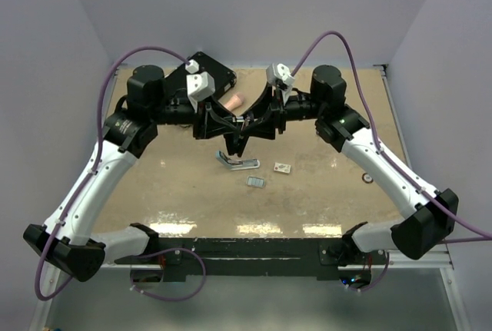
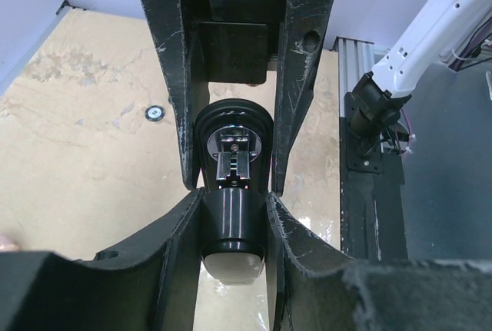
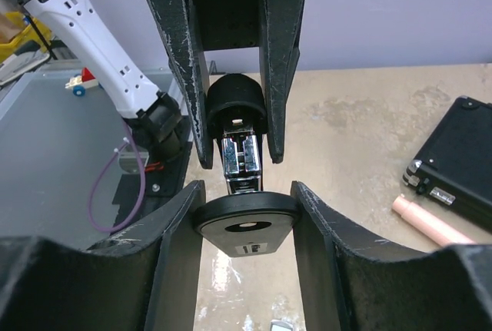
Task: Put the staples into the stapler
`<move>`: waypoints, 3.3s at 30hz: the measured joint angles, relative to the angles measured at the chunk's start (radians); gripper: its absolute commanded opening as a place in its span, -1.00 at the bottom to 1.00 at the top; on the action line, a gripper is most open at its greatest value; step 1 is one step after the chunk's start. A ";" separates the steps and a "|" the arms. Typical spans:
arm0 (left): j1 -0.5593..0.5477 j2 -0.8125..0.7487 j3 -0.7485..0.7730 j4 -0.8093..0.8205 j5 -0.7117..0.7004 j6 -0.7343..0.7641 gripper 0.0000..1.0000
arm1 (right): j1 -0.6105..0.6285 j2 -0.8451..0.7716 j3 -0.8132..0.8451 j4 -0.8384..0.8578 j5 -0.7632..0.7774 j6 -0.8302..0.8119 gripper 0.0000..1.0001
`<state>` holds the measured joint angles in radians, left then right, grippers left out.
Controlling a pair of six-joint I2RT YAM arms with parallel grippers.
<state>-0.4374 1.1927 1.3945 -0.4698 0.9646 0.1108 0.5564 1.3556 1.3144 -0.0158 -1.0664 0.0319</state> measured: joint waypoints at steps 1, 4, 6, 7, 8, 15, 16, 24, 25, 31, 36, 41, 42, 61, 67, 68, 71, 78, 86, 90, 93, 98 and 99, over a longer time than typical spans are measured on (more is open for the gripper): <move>0.000 0.000 0.000 -0.004 -0.001 0.007 -1.00 | 0.000 0.000 0.000 -0.005 -0.001 -0.006 -1.00; 0.002 -0.003 0.000 -0.017 -0.012 0.021 -1.00 | 0.000 0.000 0.004 -0.025 0.001 -0.020 -1.00; 0.014 -0.019 -0.013 -0.009 -0.014 0.020 -1.00 | -0.005 -0.001 0.004 -0.026 0.001 -0.026 -1.00; 0.032 -0.035 -0.029 0.005 -0.010 0.013 -1.00 | -0.010 -0.003 0.004 -0.021 0.000 -0.025 -1.00; 0.054 -0.055 -0.051 0.026 -0.002 -0.003 -1.00 | -0.017 -0.006 -0.001 -0.010 -0.001 -0.018 -1.00; 0.171 -0.238 -0.251 0.330 0.010 -0.219 -1.00 | -0.162 -0.146 -0.215 0.439 -0.030 0.331 -1.00; 0.171 -0.260 -0.272 0.368 -0.004 -0.251 -1.00 | -0.181 -0.162 -0.232 0.507 -0.030 0.391 -1.00; 0.171 -0.466 -0.470 0.615 -0.215 -0.494 -1.00 | -0.239 -0.242 -0.278 0.837 0.039 0.678 -1.00; 0.171 -0.492 -0.499 0.642 -0.245 -0.525 -1.00 | -0.244 -0.249 -0.283 0.869 0.053 0.708 -1.00; 0.171 -0.627 -0.704 0.802 -0.400 -0.783 -1.00 | -0.275 -0.261 -0.330 1.060 0.125 0.884 -1.00; 0.171 -0.684 -0.841 0.912 -0.471 -0.979 -0.95 | -0.276 -0.261 -0.355 1.113 0.162 0.951 -1.00; 0.171 -0.690 -0.967 1.050 -0.485 -1.149 -0.25 | -0.275 -0.261 -0.357 1.126 0.166 0.978 -1.00; 0.171 -0.690 -0.990 1.074 -0.486 -1.176 -0.14 | -0.275 -0.261 -0.357 1.126 0.161 0.980 -1.00; 0.209 -0.637 -1.009 0.947 -0.515 -0.822 0.99 | -0.301 -0.288 -0.325 1.227 0.205 0.978 -1.00; 0.055 -0.414 -0.806 1.024 -0.451 -0.709 0.99 | -0.300 -0.277 -0.325 1.147 0.193 0.945 -1.00; 0.002 -0.375 -0.776 1.032 -0.452 -0.687 0.99 | -0.300 -0.277 -0.325 1.129 0.192 0.935 -1.00; -0.154 -0.270 -0.696 1.050 -0.461 -0.610 0.99 | -0.300 -0.279 -0.325 1.074 0.192 0.901 -1.00; -0.318 -0.093 -0.577 1.102 -0.487 -0.467 0.97 | -0.300 -0.311 -0.331 0.943 0.193 0.824 -1.00; -0.377 0.085 -0.471 1.177 -0.475 -0.439 0.84 | -0.300 -0.340 -0.344 0.877 0.195 0.779 -1.00; -0.400 0.143 -0.444 1.202 -0.456 -0.440 0.74 | -0.300 -0.350 -0.354 0.845 0.198 0.761 -1.00; -0.415 0.168 -0.426 1.221 -0.441 -0.444 0.61 | -0.300 -0.354 -0.356 0.816 0.205 0.745 -1.00; -0.424 0.193 -0.406 1.268 -0.415 -0.472 0.42 | -0.300 -0.360 -0.356 0.780 0.213 0.723 -1.00; -0.426 0.200 -0.401 1.278 -0.410 -0.483 0.36 | -0.300 -0.361 -0.356 0.777 0.213 0.720 -1.00</move>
<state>-0.8631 1.3926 0.9939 0.8078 0.5541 -0.3717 0.2565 0.9943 0.9588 0.7609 -0.8536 0.7517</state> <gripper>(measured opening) 0.738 0.469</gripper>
